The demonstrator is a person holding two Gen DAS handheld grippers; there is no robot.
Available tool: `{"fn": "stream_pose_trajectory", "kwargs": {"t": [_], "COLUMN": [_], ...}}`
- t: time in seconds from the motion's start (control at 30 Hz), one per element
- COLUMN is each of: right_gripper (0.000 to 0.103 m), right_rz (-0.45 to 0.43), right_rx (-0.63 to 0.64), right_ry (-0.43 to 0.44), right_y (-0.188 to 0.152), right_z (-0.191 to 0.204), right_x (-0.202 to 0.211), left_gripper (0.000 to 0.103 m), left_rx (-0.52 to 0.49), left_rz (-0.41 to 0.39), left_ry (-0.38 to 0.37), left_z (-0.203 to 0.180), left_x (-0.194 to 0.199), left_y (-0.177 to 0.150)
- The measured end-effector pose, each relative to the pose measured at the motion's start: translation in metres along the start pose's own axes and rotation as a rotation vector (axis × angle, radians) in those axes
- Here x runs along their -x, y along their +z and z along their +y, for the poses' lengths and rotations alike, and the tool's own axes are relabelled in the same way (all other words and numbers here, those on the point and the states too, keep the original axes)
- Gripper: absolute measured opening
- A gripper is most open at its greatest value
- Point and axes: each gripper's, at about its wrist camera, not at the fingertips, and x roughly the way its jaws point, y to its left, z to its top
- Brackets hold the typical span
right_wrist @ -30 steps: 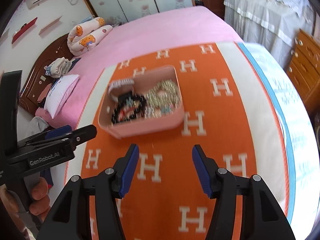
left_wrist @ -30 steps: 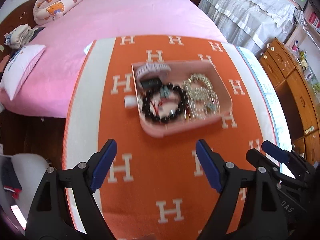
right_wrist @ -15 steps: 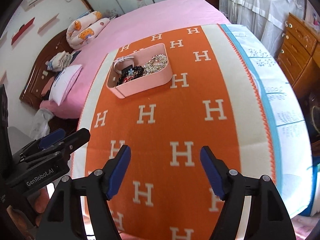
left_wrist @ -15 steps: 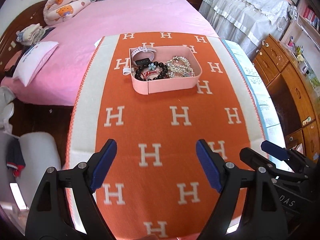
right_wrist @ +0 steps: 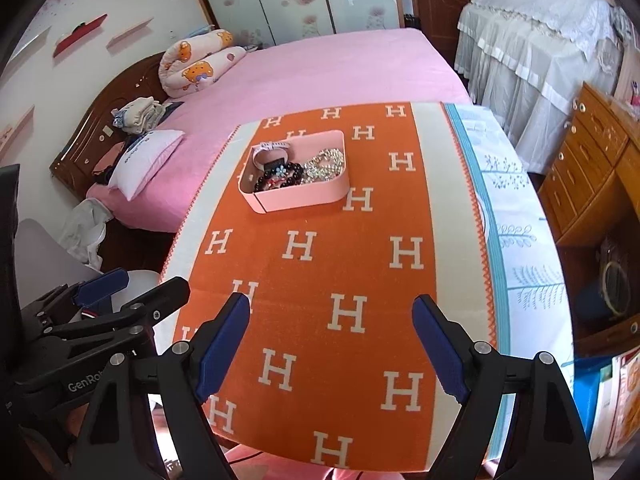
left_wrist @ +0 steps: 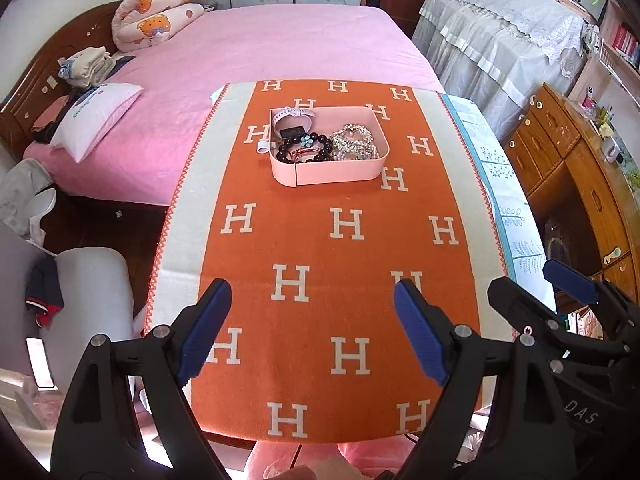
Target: Organize jewelry
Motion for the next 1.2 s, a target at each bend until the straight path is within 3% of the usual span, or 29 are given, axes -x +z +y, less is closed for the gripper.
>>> {"fn": "stream_pose_trajectory", "kwargs": {"t": [0.4,1.2], "right_gripper": [0.085,0.085], "right_rz": [-0.026,-0.024], "right_rx": [0.024,0.012], "right_ry": [-0.012,-0.019], "right_y": [0.003,0.005], "right_z": [-0.009,-0.018], "right_x": [0.018,0.017], "left_gripper": [0.082,0.082], "left_rx": [0.002,-0.014], "left_rz": [-0.013,0.002], "left_ry": [0.015,0.016], "left_z": [-0.011,-0.021], "left_x": [0.015,0.008], "left_y": [0.001,0.008]}}
